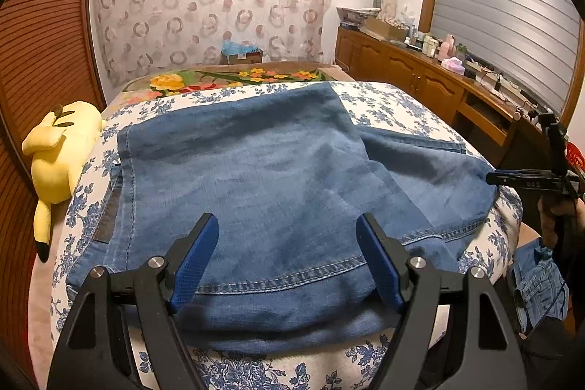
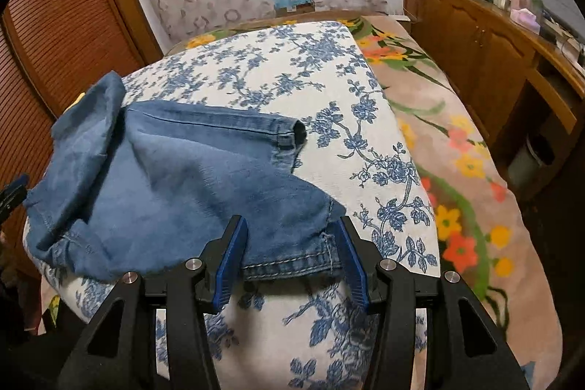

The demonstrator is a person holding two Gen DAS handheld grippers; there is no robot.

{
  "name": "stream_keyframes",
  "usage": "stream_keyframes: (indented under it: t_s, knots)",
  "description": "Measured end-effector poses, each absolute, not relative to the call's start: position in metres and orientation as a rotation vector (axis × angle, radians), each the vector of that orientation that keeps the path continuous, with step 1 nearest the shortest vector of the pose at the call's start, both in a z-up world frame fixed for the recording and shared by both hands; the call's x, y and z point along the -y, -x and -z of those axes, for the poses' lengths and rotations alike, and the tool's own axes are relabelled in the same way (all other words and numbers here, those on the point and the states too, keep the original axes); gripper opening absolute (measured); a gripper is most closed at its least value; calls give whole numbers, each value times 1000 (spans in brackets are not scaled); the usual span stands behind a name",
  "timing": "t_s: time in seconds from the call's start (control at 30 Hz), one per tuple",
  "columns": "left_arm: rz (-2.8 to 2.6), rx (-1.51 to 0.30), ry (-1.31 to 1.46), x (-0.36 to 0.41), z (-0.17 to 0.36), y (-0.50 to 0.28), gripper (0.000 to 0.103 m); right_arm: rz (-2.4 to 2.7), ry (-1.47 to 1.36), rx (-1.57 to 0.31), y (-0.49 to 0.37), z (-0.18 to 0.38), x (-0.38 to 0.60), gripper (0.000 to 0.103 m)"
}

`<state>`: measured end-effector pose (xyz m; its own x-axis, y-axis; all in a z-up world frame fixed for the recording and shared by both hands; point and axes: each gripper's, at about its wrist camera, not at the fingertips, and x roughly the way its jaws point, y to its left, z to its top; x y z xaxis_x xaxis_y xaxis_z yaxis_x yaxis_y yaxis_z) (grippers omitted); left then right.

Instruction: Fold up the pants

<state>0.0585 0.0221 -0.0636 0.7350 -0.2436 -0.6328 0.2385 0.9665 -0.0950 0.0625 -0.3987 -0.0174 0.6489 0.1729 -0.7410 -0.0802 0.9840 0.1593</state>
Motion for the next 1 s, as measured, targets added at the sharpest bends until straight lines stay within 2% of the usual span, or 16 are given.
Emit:
stream_keyframes:
  t_s: [0.03, 0.1, 0.17, 0.23, 0.37, 0.47, 0.73, 0.83, 0.93, 1.0]
  knots:
    - [265, -697, 8, -22, 64, -58, 78, -142, -106, -853, -63, 18, 397, 52]
    - [264, -698, 8, -22, 64, -59, 78, -130, -89, -846, -66, 31, 396, 45]
    - [265, -701, 7, -22, 65, -58, 78, -147, -65, -843, -64, 35, 395, 18]
    - [264, -704, 4, -22, 66, -58, 78, -158, -60, -835, -61, 32, 392, 13]
    - [262, -686, 8, -24, 62, -55, 78, -201, -48, -770, -56, 10, 381, 11]
    - [255, -668, 16, -31, 57, -51, 78, -265, -9, -674, -53, -30, 357, 11]
    - [204, -624, 51, -62, 42, -36, 78, -522, 152, -470, -58, -125, 241, 11]
    - [178, -616, 63, -77, 40, -30, 78, -627, 200, -447, -64, -137, 193, 11]
    - [160, -619, 74, -88, 41, -26, 78, -730, 234, -499, -77, -130, 148, 12]
    - [154, -627, 77, -93, 43, -26, 78, -747, 274, -536, -83, -118, 125, 21]
